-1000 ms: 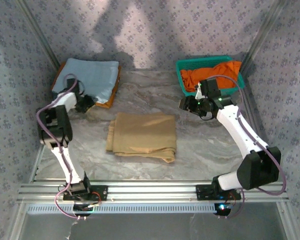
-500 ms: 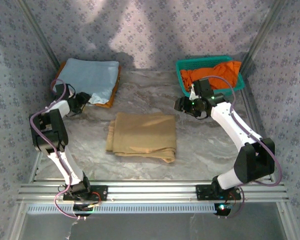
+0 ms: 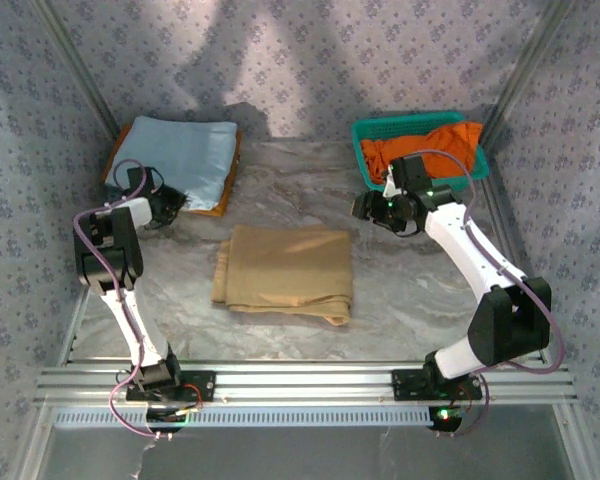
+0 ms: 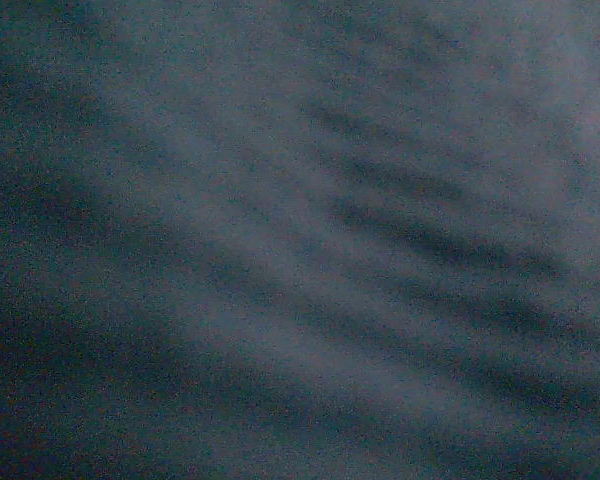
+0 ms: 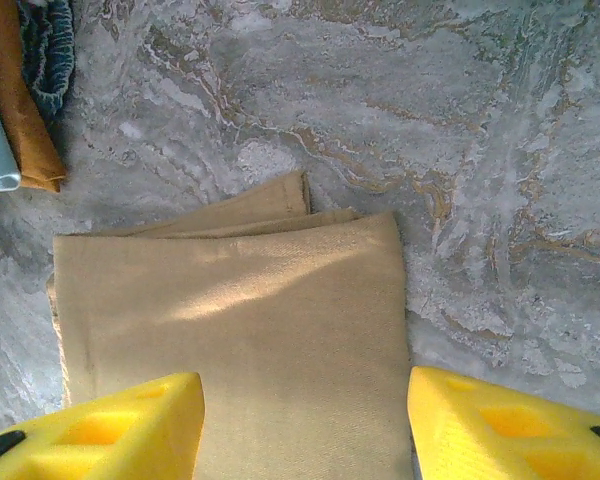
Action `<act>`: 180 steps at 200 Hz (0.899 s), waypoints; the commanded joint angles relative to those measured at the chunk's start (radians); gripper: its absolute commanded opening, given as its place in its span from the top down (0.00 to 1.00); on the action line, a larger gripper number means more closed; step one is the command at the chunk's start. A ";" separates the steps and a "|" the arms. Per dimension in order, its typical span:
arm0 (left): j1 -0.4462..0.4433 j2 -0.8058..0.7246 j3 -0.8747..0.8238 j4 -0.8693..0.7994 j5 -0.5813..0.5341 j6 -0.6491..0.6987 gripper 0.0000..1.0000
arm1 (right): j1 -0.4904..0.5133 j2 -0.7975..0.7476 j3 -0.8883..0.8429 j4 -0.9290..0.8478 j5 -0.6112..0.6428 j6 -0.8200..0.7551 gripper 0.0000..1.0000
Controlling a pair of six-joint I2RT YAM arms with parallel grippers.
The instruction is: Fold and stack the trousers
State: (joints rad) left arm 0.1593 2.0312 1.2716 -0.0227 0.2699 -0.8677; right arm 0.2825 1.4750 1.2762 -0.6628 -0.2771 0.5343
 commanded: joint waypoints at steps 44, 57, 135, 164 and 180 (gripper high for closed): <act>-0.191 -0.012 -0.113 0.032 -0.131 -0.044 1.00 | -0.036 -0.067 0.009 -0.026 -0.005 -0.004 0.42; -0.246 -0.035 -0.153 0.065 -0.137 -0.082 1.00 | -0.044 -0.067 0.003 -0.023 -0.012 -0.004 0.42; -0.455 -0.115 -0.242 0.111 -0.187 -0.150 1.00 | -0.062 -0.101 -0.074 0.000 -0.042 -0.004 0.42; -0.453 -0.156 -0.222 0.021 -0.161 -0.108 0.56 | -0.057 -0.080 -0.075 -0.006 -0.067 -0.030 0.41; -0.449 -0.194 -0.182 -0.073 -0.135 -0.055 0.30 | -0.046 -0.057 -0.075 -0.020 -0.064 -0.050 0.40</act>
State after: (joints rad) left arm -0.2798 1.8961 1.0615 0.1135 0.0532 -0.9974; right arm 0.2272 1.3960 1.2045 -0.6643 -0.3157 0.5266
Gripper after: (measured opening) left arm 0.443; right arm 0.594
